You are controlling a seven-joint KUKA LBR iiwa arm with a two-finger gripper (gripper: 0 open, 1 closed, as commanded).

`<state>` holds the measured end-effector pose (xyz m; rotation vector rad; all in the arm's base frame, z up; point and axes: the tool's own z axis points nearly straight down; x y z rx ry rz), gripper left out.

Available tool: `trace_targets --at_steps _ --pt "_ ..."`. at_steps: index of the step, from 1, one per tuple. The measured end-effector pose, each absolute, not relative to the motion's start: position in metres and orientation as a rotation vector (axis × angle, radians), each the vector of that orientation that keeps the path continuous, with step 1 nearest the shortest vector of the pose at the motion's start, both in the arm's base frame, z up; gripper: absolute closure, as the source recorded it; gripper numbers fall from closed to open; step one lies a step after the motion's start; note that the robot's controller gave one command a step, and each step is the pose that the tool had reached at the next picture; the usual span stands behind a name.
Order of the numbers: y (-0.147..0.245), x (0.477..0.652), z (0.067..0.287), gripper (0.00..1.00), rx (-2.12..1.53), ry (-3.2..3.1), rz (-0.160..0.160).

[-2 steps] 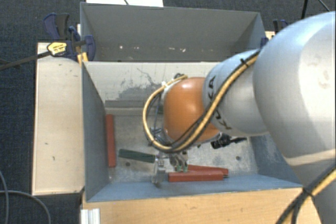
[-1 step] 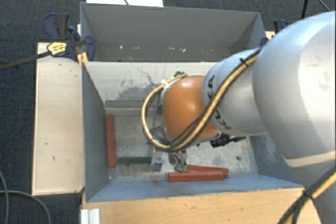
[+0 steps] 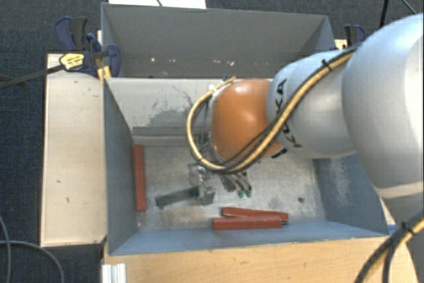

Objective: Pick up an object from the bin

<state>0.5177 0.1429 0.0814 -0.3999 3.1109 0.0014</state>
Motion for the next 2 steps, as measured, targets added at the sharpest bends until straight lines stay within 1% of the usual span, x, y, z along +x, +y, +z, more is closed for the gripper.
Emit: trace_targets --at_steps 1,2 --pt "0.117 0.489 0.138 1.0 -0.389 3.114 0.0" --pt "0.168 0.493 0.213 1.0 -0.401 3.105 0.007"
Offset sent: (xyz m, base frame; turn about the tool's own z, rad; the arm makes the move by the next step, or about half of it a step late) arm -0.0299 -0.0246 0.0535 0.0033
